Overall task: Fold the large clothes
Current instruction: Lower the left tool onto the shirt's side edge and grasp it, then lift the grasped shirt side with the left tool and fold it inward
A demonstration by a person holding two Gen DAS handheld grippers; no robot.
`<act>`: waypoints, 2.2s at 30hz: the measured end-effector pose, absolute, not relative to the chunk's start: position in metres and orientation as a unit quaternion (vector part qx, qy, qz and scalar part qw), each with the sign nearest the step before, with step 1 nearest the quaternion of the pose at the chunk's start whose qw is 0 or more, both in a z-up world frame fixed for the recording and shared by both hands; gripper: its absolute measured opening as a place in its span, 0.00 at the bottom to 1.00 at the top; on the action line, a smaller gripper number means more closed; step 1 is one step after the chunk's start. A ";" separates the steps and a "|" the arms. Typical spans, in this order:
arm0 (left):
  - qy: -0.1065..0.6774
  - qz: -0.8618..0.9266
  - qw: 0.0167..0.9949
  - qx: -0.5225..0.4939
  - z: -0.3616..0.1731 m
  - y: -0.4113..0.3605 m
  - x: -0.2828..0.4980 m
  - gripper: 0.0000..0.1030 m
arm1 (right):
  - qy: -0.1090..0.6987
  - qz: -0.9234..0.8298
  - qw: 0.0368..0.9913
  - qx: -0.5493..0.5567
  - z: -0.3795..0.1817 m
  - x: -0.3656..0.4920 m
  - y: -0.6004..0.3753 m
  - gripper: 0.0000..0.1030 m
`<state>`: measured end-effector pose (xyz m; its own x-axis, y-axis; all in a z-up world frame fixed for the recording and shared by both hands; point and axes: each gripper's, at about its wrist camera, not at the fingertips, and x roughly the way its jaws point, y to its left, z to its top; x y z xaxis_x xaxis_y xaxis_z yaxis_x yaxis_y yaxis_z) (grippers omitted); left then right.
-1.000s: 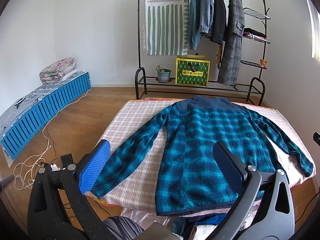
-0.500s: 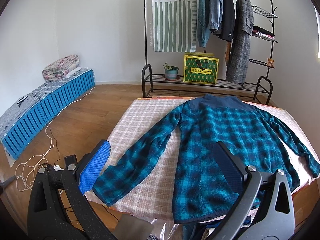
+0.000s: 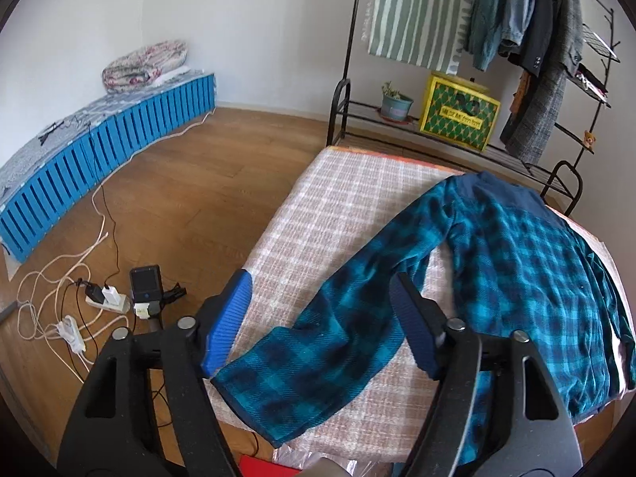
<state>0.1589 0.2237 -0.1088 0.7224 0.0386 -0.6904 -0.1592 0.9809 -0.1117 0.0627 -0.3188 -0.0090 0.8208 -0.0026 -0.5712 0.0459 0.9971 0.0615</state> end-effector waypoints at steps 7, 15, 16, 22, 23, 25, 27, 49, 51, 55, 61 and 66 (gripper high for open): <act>0.480 -0.013 0.861 -0.167 -0.200 0.251 0.225 0.54 | 0.348 0.044 0.935 0.047 -0.033 0.088 -0.302 0.70; 0.526 0.004 0.829 -0.187 -0.266 0.247 0.283 0.53 | 0.367 0.049 0.928 0.035 -0.039 0.096 -0.298 0.70; 0.532 0.019 0.825 -0.187 -0.272 0.249 0.287 0.53 | 0.368 0.047 0.928 0.032 -0.040 0.096 -0.299 0.70; 0.538 0.035 0.823 -0.179 -0.288 0.253 0.293 0.53 | 0.376 0.040 0.925 0.031 -0.044 0.097 -0.308 0.70; 0.536 0.035 0.826 -0.170 -0.287 0.250 0.293 0.52 | 0.378 0.039 0.924 0.032 -0.045 0.098 -0.309 0.70; 0.531 0.029 0.831 -0.165 -0.287 0.246 0.293 0.27 | 0.381 0.037 0.923 0.037 -0.048 0.100 -0.311 0.70; 0.524 0.013 0.831 -0.185 -0.286 0.244 0.292 0.06 | 0.384 0.038 0.922 0.041 -0.049 0.101 -0.313 0.70; 0.395 -0.191 0.877 -0.195 -0.132 0.112 0.261 0.00 | 0.410 0.090 0.901 0.111 -0.059 0.136 -0.336 0.31; 0.391 -0.226 0.874 -0.181 -0.121 0.081 0.251 0.00 | 0.406 0.091 0.902 0.119 -0.059 0.140 -0.341 0.30; 0.406 -0.288 0.855 -0.148 -0.119 0.013 0.228 0.00 | 0.408 0.093 0.897 0.141 -0.067 0.146 -0.350 0.29; 0.445 -0.308 0.837 -0.079 -0.147 -0.061 0.203 0.00 | 0.431 0.105 0.884 0.145 -0.088 0.146 -0.356 0.29; 0.438 -0.277 0.852 -0.078 -0.129 -0.049 0.180 0.00 | 0.430 0.124 0.885 0.129 -0.085 0.146 -0.362 0.33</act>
<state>0.1799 -0.0493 -0.1288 0.4630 -0.5399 -0.7029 0.4038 0.8345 -0.3750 0.1458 -0.3622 -0.0849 0.5998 0.3297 -0.7291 -0.1076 0.9361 0.3348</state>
